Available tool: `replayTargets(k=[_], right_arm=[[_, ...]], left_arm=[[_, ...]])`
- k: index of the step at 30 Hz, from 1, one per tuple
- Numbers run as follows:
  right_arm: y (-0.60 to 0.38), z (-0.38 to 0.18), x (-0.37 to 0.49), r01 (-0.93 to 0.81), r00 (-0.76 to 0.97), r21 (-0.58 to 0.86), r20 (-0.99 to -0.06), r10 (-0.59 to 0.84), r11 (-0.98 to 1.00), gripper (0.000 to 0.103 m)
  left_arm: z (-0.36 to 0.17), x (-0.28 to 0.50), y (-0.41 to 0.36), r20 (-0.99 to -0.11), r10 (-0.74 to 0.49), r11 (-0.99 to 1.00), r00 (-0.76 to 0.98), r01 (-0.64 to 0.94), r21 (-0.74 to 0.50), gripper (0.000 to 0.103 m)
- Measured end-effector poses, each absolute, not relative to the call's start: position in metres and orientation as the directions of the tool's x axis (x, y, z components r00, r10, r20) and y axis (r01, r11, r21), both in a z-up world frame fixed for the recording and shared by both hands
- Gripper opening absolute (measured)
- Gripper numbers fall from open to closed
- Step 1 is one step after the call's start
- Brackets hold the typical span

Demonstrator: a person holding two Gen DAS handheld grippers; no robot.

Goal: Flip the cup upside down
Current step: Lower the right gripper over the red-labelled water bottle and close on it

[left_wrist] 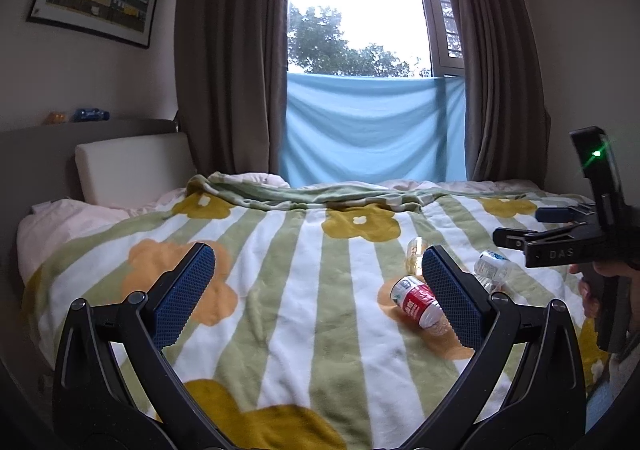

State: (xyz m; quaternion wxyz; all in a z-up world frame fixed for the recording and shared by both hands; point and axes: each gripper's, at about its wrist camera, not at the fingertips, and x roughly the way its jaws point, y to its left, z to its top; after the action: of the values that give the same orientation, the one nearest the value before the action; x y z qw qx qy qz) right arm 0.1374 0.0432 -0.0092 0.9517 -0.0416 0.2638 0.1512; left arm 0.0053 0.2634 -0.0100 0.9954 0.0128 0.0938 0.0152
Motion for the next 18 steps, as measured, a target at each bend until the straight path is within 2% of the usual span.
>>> replayTargets(k=[5, 11, 18], right_arm=[[0.070, -0.037, 0.200, -0.362, 0.707, 0.041, -0.639, 0.303, 0.931, 0.103], [0.106, -0.084, 0.265, -0.386, 0.560, 0.011, -0.792, 0.243, 0.923, 0.102], [0.126, -0.141, 0.300, -0.380, 0.438, -0.041, -0.888, 0.141, 0.924, 0.090]], left_arm=[[-0.024, 0.013, 0.280, -0.223, 0.043, 0.999, 0.974, -0.042, 0.009, 0.103], [-0.042, 0.028, 0.299, -0.290, 0.040, 0.999, 0.956, -0.047, -0.017, 0.103], [-0.066, 0.044, 0.319, -0.364, 0.020, 0.998, 0.931, -0.043, -0.054, 0.103]])
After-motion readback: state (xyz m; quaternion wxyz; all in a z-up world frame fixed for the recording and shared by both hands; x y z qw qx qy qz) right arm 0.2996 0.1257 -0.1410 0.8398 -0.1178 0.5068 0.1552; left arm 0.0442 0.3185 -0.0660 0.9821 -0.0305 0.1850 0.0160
